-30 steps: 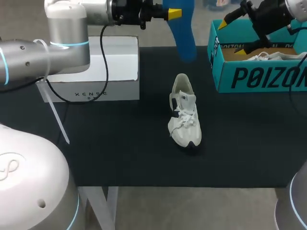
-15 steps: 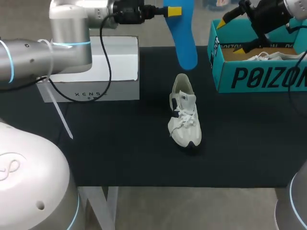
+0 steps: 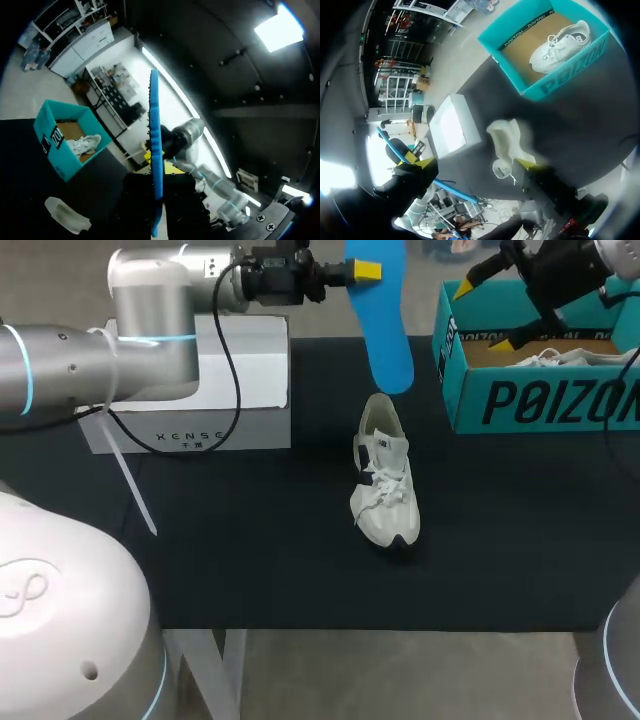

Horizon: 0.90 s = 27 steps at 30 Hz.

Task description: Take the shoe out of the shoebox, open the shoe tongue, remove and reinsert the insole, then place the shoe into the shoebox

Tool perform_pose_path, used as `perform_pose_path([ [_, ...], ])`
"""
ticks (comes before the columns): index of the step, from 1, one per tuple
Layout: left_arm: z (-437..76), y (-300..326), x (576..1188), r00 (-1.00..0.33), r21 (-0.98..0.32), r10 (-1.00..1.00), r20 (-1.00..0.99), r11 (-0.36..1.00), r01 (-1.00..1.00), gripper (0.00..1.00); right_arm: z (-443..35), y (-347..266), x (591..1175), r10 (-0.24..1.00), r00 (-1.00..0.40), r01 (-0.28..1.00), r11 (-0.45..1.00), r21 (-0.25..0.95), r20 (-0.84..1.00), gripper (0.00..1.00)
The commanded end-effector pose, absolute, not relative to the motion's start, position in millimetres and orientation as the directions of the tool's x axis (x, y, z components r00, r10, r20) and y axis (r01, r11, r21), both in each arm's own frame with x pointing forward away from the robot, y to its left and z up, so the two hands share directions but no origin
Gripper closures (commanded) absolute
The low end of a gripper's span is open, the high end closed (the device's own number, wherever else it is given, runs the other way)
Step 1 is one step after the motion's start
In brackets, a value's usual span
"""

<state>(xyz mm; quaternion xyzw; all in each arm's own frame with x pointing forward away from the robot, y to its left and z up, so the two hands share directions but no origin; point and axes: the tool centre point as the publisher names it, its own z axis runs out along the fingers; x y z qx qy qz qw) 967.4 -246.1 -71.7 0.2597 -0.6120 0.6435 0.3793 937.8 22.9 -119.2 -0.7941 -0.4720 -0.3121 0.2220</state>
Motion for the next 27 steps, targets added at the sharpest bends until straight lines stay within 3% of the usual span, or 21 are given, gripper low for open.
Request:
perform_pose_path([
  [1, -68, -245, 963, -0.375, -0.384, 0.119, 0.919, 0.062, -0.921, 1.00, -119, 25, 936, 0.625, 0.346, 0.885, -0.465, -0.023, 0.700, 0.00],
  [8, -77, -247, 967, -0.337, -0.347, 0.129, 0.933, 0.065, -0.936, 1.00, -92, 33, 936, 0.767, 0.221, 0.906, -0.390, 0.165, 0.602, 0.00],
  [15, -100, -255, 974, -0.304, -0.310, 0.095, 0.948, 0.059, -0.949, 1.00, -65, 45, 931, 0.855, 0.137, 0.916, -0.301, 0.264, 0.500, 0.00],
  [27, -122, -275, 981, -0.197, -0.207, 0.097, 0.976, 0.114, -0.972, 1.00, -63, 89, 919, 0.952, -0.003, 0.968, -0.074, 0.241, 0.306, 0.00],
])
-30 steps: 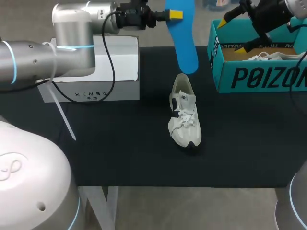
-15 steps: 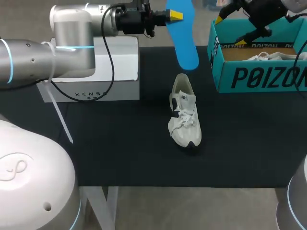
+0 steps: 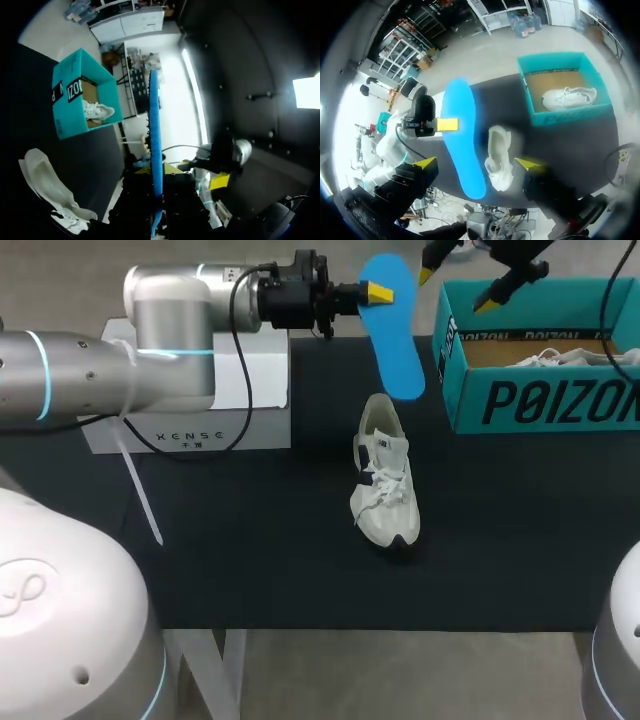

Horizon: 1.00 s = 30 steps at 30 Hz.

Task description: Take the shoe out of the shoebox, open the shoe tongue, remove and reinsert the insole, then place the shoe into the shoebox

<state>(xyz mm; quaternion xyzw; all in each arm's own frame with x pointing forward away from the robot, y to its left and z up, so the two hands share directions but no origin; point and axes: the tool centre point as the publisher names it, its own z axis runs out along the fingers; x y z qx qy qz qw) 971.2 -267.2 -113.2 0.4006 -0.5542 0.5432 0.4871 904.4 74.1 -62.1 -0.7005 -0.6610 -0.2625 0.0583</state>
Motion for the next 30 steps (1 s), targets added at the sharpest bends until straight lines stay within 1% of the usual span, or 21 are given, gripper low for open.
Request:
perform_pose_path([
  [1, -124, -276, 981, -0.192, -0.202, 0.098, 0.977, 0.112, -0.973, 1.00, -64, 92, 920, 0.965, -0.004, 0.963, -0.068, 0.261, 0.264, 0.00],
  [3, -128, -279, 981, -0.181, -0.192, 0.104, 0.978, 0.109, -0.975, 1.00, -67, 94, 923, 0.984, 0.016, 0.949, -0.070, 0.307, 0.175, 0.00],
  [6, -131, -281, 981, -0.172, -0.184, 0.115, 0.978, 0.102, -0.978, 1.00, -64, 97, 925, 0.983, 0.049, 0.941, -0.105, 0.321, 0.176, 0.00],
  [9, -134, -283, 984, -0.143, -0.154, 0.111, 0.983, 0.094, -0.984, 1.00, -65, 101, 924, 0.994, 0.055, 0.932, -0.087, 0.351, 0.099, 0.00],
  [11, -137, -284, 985, -0.121, -0.130, 0.099, 0.988, 0.093, -0.987, 1.00, -66, 106, 922, 0.995, 0.034, 0.943, -0.064, 0.326, 0.097, 0.00],
  [14, -139, -286, 984, -0.105, -0.113, 0.086, 0.991, 0.091, -0.989, 1.00, -70, 109, 921, 1.000, 0.015, 0.951, -0.020, 0.310, 0.016, 0.00],
  [19, -140, -286, 983, -0.092, -0.100, 0.083, 0.992, 0.101, -0.990, 1.00, -72, 113, 918, 1.000, -0.003, 0.964, 0.009, 0.265, -0.024, 0.00],
  [27, -136, -290, 975, -0.081, -0.091, 0.079, 0.994, 0.122, -0.988, 1.00, -74, 118, 921, 1.000, -0.025, 0.983, 0.022, 0.183, 0.016, 0.00],
  [30, -133, -291, 972, -0.105, -0.114, 0.079, 0.991, 0.124, -0.986, 1.00, -78, 120, 918, 0.999, -0.018, 0.988, 0.012, 0.153, 0.042, 0.00],
])
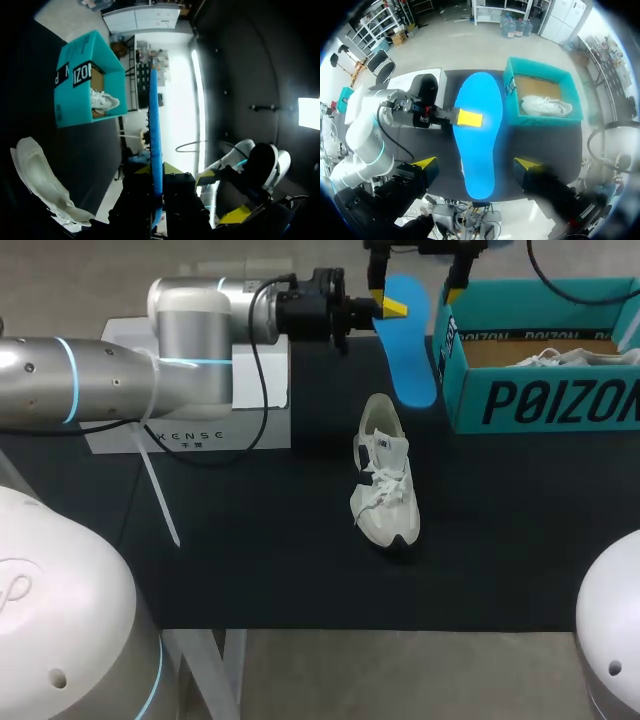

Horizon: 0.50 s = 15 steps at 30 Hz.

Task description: Take the shoe out of the shoebox, open the shoe tongue, remove and reinsert the insole, then place the shoe into the shoebox

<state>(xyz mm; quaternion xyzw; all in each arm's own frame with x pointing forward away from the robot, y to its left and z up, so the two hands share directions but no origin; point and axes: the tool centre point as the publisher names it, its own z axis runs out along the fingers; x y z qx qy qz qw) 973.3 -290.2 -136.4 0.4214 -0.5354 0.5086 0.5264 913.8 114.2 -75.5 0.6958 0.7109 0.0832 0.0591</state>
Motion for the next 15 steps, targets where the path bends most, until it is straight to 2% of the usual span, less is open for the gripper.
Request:
perform_pose_path([
  [1, -133, -291, 972, -0.107, -0.116, 0.078, 0.991, 0.123, -0.986, 1.00, -78, 122, 916, 0.998, -0.014, 0.990, 0.005, 0.143, 0.062, 0.00],
  [15, -140, -288, 977, -0.089, -0.097, 0.074, 0.993, 0.108, -0.989, 1.00, -86, 122, 904, 0.997, 0.005, 0.992, -0.014, 0.124, 0.075, 0.00],
])
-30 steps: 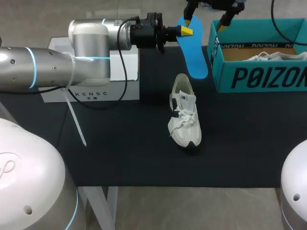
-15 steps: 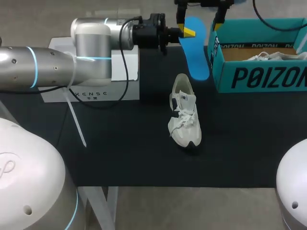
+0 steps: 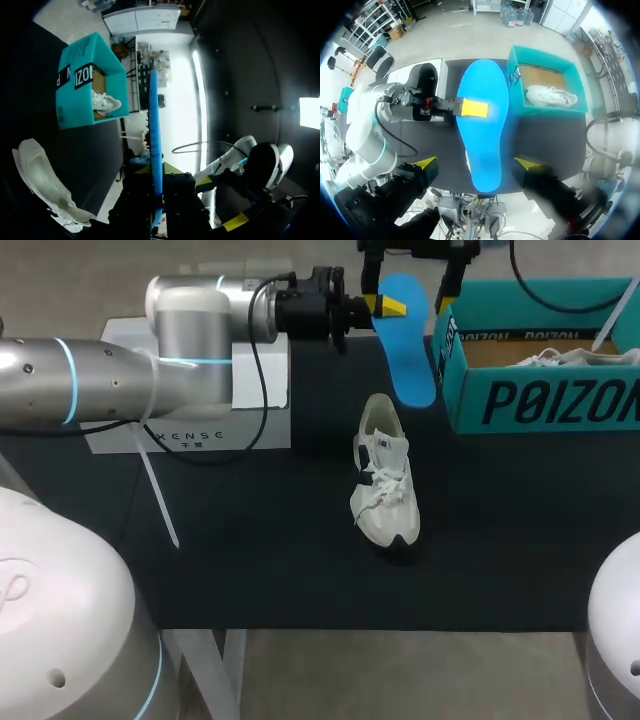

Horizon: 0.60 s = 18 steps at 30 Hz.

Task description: Take the shoe out of the shoebox, open the shoe tongue, remove and reinsert the insole, then place the shoe into the shoebox

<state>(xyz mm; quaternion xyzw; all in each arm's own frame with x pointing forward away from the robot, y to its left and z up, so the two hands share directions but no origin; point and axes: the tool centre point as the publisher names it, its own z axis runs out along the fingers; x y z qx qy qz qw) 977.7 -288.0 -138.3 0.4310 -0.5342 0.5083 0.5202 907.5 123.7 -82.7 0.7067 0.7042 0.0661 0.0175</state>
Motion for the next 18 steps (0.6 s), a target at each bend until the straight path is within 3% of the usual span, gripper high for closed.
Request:
perform_pose_path([
  [1, -139.6, -288.2, 977.3, -0.089, -0.097, 0.076, 0.993, 0.108, -0.989, 1.00, -87.1, 122.6, 903.8, 0.997, 0.006, 0.992, -0.015, 0.123, 0.075, 0.00],
  [18, -139.4, -284.0, 973.1, -0.087, -0.096, 0.083, 0.993, 0.117, -0.988, 1.00, -87.3, 123.5, 903.4, 0.997, 0.010, 0.992, -0.019, 0.125, 0.072, 0.00],
])
